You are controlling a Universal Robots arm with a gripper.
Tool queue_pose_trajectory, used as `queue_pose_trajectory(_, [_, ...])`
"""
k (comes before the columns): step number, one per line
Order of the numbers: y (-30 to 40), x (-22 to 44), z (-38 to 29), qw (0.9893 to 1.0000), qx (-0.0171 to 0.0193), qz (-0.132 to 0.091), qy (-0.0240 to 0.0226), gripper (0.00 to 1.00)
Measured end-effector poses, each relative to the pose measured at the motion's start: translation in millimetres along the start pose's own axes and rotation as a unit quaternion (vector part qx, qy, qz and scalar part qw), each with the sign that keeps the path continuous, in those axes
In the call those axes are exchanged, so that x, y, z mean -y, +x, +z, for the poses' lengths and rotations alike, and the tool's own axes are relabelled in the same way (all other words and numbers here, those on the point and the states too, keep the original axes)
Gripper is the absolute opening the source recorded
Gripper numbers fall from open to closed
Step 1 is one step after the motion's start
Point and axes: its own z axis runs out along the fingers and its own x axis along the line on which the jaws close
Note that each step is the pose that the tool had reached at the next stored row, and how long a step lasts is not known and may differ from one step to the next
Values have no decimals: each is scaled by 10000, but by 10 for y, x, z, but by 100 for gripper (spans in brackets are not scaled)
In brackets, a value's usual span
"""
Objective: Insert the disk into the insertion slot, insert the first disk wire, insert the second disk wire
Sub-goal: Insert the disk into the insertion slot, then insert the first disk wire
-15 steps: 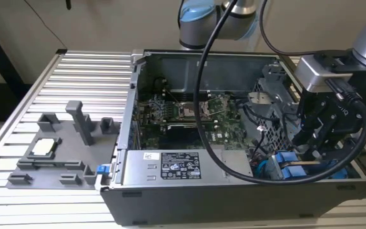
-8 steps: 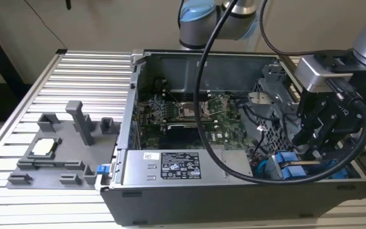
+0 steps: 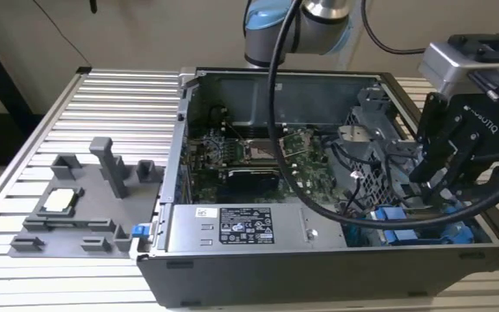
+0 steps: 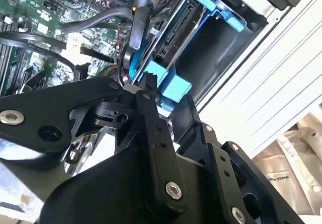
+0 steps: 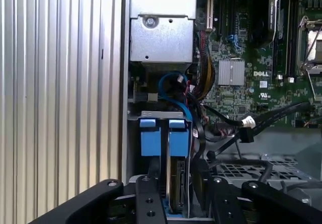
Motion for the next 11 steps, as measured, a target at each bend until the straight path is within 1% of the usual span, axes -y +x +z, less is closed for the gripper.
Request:
queue_pose_trajectory(2, [-1,-2,-84,10000,0,0,0,40])
queue_pose_trajectory(4, [-2,-4,-138,10000,0,0,0,40])
queue_pose_trajectory(5, [-3,-4,-151,10000,-1,0,0,40])
queue_pose_trajectory(7, [-8,-4,-151,10000,-2,-1,8,40])
queue_pose_trajectory(8, [-9,-6,-152,10000,-4,-1,45,40])
queue_pose_trajectory(9, [-9,-10,-153,9999,1,-2,125,40])
queue_pose_trajectory(11, [-9,-22,-153,9995,21,-1,307,40])
